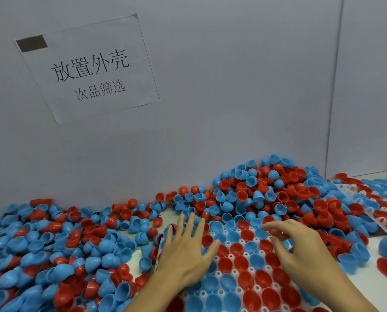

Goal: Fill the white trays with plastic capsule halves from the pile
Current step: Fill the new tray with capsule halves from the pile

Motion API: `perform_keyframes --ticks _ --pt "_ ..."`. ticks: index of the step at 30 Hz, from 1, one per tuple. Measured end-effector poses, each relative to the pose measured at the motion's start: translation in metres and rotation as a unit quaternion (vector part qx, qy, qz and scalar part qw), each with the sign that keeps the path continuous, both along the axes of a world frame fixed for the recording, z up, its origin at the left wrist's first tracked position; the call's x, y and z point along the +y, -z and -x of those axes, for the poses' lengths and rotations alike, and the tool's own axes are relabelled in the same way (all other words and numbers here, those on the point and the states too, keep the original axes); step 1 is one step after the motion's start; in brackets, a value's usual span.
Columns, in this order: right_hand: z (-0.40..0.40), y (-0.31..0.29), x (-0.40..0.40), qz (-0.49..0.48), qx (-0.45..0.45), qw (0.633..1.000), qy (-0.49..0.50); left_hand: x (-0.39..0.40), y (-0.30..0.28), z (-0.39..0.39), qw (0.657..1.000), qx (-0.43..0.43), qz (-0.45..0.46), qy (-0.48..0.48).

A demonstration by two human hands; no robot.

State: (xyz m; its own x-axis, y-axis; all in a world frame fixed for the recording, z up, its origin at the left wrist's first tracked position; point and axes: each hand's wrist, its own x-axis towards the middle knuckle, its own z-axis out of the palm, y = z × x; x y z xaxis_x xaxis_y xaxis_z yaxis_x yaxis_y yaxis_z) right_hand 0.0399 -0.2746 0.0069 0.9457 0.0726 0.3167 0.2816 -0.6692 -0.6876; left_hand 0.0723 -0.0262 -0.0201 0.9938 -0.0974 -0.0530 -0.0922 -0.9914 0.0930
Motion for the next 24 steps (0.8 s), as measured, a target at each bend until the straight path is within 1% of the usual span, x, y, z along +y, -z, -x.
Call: perform_keyframes --ticks 3,5,7,10,14,16,18,24 --pt "0.001 0.001 0.001 -0.001 0.001 1.000 -0.002 0.008 0.002 0.000 1.000 0.015 -0.007 -0.020" --pt "0.001 0.001 0.001 -0.001 0.002 1.000 -0.002 0.009 0.003 0.000 0.999 0.034 -0.012 -0.017" --pt "0.001 0.001 0.001 0.001 0.001 1.000 -0.002 0.008 0.003 -0.001 0.999 0.032 -0.001 -0.011" --pt "0.000 0.001 0.000 0.004 0.000 1.000 -0.001 0.012 0.000 -0.002 0.999 -0.011 0.027 -0.023" --pt "0.000 0.002 -0.001 0.003 0.001 1.000 -0.002 0.030 -0.003 0.004 0.988 -0.092 0.072 -0.102" --pt "0.000 0.002 -0.001 0.002 0.002 1.000 -0.003 0.037 -0.003 0.007 0.985 -0.101 0.088 -0.110" --pt "0.000 0.002 -0.001 0.003 0.003 1.000 -0.003 0.040 -0.004 0.010 0.988 -0.082 0.091 -0.091" --pt "-0.001 0.003 -0.001 0.005 0.004 1.000 0.001 0.037 -0.003 0.012 0.996 -0.006 0.056 -0.068"
